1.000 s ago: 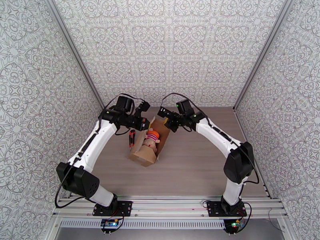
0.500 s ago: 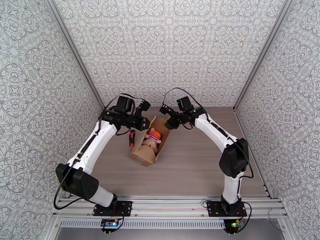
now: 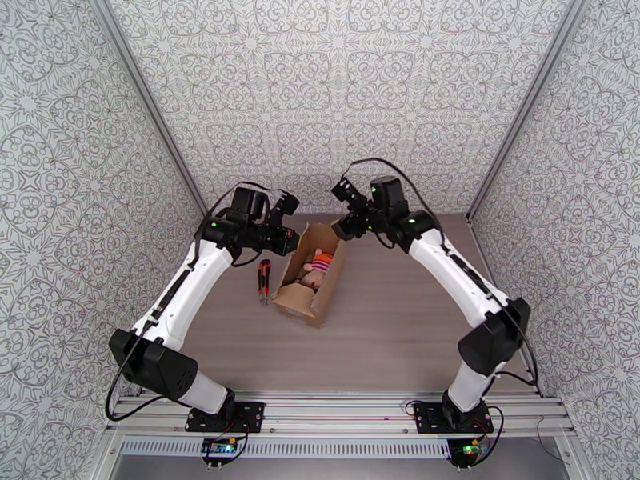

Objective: Unpack the express box

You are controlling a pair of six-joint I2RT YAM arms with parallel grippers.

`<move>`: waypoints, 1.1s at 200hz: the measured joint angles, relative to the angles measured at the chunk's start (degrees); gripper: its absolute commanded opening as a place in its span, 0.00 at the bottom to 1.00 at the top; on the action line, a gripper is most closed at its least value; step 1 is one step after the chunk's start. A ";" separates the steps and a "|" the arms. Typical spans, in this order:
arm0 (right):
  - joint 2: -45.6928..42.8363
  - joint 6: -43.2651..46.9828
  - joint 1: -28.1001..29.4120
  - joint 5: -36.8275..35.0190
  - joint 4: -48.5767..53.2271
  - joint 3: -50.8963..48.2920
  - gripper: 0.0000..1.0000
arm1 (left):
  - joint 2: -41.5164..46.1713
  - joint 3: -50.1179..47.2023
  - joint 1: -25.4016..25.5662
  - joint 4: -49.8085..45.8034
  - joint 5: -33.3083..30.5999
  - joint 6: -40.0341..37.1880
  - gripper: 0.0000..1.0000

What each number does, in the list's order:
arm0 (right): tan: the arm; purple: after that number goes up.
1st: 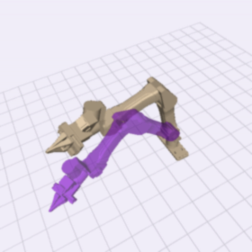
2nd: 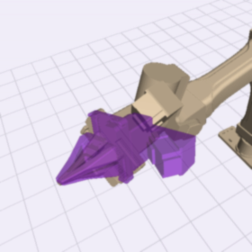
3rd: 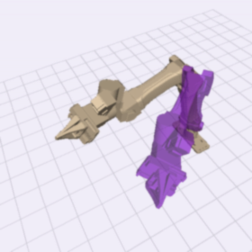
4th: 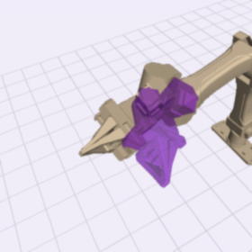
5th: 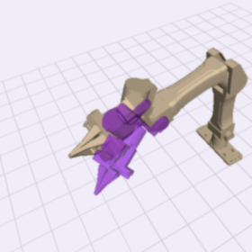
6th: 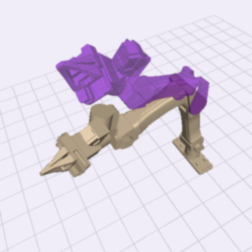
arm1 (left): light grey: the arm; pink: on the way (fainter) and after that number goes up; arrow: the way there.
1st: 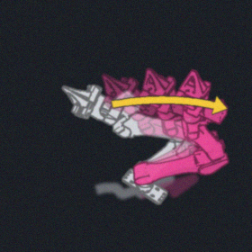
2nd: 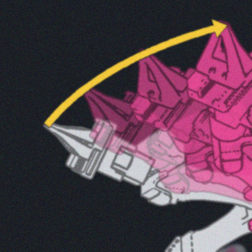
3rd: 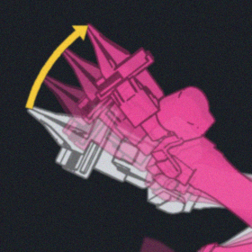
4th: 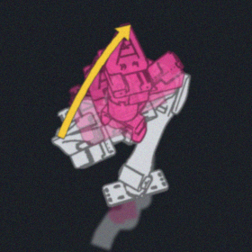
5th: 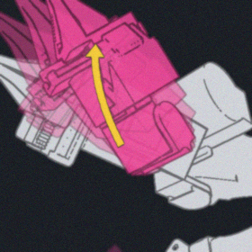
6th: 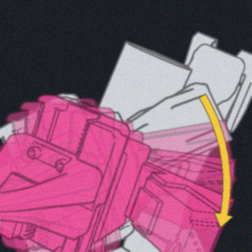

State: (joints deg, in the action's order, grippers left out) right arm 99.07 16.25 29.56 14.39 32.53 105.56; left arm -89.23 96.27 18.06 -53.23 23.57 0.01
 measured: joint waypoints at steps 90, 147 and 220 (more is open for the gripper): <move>3.69 -0.85 6.73 13.18 6.47 8.92 0.54 | -2.40 3.74 2.14 -0.11 -8.83 0.52 0.00; 3.13 -10.67 9.27 18.43 -6.08 -9.81 0.44 | -2.47 3.54 3.10 0.17 -12.98 2.34 0.00; 1.92 -12.02 11.80 17.33 -10.27 -16.04 0.56 | -1.73 1.42 3.13 1.97 -13.60 4.59 0.00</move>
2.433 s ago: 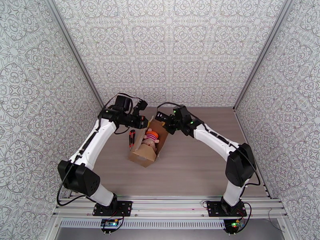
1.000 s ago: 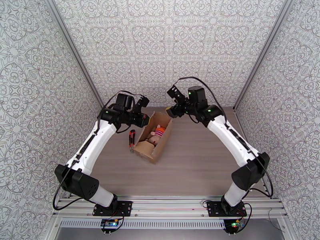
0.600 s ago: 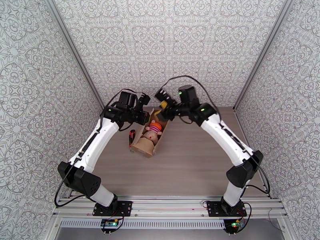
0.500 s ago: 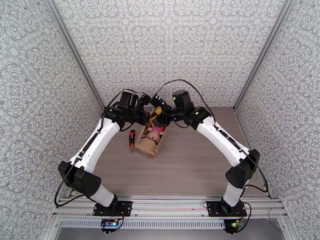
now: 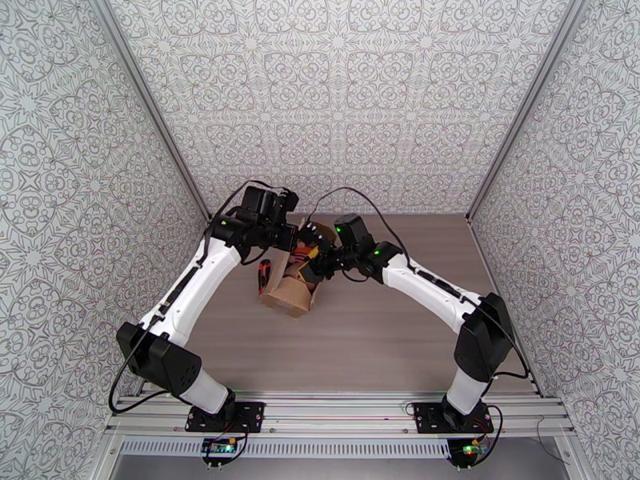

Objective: Unpack the express box

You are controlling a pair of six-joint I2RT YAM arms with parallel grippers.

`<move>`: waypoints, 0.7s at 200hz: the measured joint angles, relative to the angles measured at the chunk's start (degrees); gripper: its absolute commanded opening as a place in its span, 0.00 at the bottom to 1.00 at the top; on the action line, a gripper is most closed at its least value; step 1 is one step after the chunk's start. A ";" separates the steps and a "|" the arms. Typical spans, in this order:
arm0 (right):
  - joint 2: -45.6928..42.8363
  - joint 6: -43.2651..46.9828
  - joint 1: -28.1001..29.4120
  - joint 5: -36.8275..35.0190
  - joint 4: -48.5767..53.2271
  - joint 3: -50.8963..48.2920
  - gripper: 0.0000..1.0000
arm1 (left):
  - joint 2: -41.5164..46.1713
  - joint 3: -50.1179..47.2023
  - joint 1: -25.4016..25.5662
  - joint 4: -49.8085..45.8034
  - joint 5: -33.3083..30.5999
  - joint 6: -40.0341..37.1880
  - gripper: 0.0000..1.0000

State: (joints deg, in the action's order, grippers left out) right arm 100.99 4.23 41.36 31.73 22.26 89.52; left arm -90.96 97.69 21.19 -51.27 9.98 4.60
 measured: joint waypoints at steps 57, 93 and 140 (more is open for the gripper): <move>-0.09 -0.92 1.09 -0.61 -1.53 -1.84 0.55 | 1.27 -1.99 -1.40 1.49 2.62 1.97 0.00; -1.29 -0.79 1.77 -1.73 -4.87 -8.87 0.59 | 2.64 -4.63 -3.26 3.93 7.58 3.80 0.00; -2.27 2.64 1.84 3.34 -6.64 -11.85 0.71 | 3.76 -7.08 -3.96 5.92 11.80 5.62 0.00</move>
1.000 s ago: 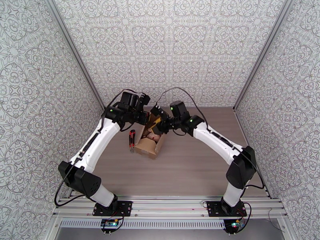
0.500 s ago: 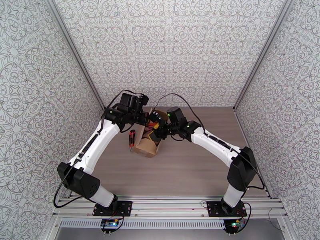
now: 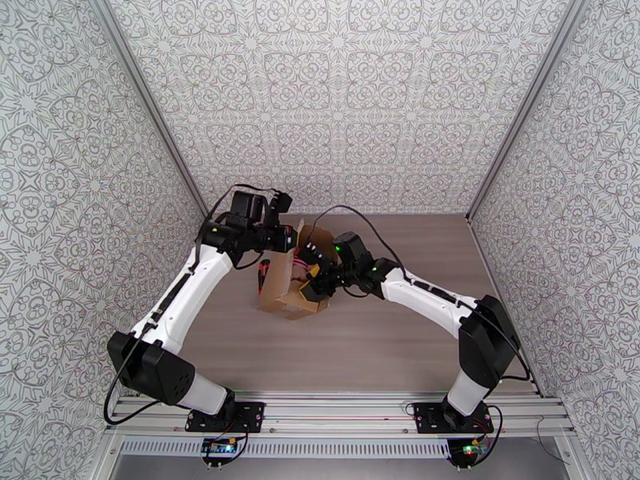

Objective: Unpack the express box

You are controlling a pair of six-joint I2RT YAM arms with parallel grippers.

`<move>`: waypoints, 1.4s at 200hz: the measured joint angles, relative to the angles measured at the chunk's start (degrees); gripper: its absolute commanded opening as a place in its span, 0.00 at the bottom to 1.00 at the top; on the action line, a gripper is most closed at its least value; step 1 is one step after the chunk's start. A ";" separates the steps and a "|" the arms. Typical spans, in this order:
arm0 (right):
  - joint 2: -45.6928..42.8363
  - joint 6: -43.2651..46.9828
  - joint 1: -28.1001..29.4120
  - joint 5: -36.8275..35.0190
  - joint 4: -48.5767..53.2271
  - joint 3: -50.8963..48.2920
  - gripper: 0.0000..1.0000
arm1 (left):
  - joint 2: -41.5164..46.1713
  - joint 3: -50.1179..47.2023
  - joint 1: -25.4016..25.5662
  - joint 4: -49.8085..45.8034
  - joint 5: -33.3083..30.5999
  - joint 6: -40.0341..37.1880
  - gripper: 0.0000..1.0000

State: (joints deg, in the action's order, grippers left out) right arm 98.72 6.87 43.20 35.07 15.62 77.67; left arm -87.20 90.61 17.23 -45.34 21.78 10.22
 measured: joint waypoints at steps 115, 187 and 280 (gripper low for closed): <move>5.01 6.32 1.81 1.55 3.82 2.27 0.92 | 1.09 -3.17 -0.83 5.03 3.26 5.27 0.00; 4.68 2.27 1.53 -3.15 -1.92 0.13 0.99 | 1.29 -3.85 -1.75 6.10 5.57 5.60 0.00; 8.76 6.10 0.61 11.32 3.58 4.72 0.84 | 1.27 -4.20 -2.19 7.65 6.71 5.14 0.00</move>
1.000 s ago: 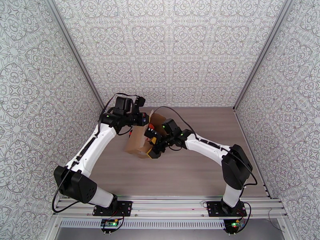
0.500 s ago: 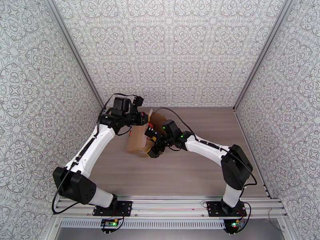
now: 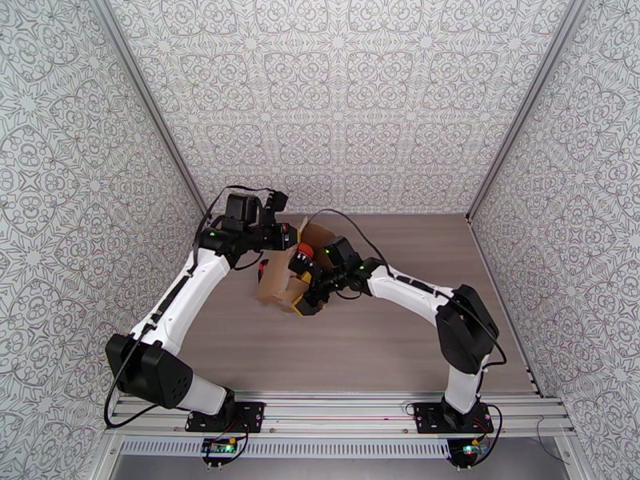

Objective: Unpack the express box

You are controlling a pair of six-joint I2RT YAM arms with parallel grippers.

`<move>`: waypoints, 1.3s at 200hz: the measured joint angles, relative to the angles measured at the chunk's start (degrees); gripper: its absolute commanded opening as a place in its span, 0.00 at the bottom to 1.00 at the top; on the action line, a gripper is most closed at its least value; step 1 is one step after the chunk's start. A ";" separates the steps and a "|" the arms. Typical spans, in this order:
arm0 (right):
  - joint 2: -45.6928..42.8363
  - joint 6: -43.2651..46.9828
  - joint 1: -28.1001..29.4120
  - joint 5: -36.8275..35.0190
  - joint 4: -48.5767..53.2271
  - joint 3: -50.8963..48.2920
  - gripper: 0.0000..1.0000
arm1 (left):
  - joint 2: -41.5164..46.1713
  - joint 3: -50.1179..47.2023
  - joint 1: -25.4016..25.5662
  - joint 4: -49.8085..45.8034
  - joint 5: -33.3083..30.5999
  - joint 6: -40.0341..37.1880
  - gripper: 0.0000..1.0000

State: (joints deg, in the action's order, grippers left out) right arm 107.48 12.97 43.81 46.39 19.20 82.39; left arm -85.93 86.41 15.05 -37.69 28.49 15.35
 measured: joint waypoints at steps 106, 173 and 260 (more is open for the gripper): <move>-11.06 2.34 1.57 -7.56 -10.67 -10.95 0.44 | 0.00 -1.49 -2.29 3.45 -0.26 6.19 0.00; -15.41 18.08 9.49 -24.24 -8.24 -13.49 0.51 | 0.02 -2.03 -3.96 3.48 -0.22 9.77 0.00; -20.98 16.85 9.66 -31.19 -10.23 -17.62 0.81 | 0.02 -2.21 -3.34 3.63 -0.22 6.36 0.00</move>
State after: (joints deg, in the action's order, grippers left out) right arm 86.50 29.82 53.47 15.20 8.97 64.77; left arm -85.91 84.20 11.70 -34.06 28.27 21.71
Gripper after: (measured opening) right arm 0.814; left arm 0.053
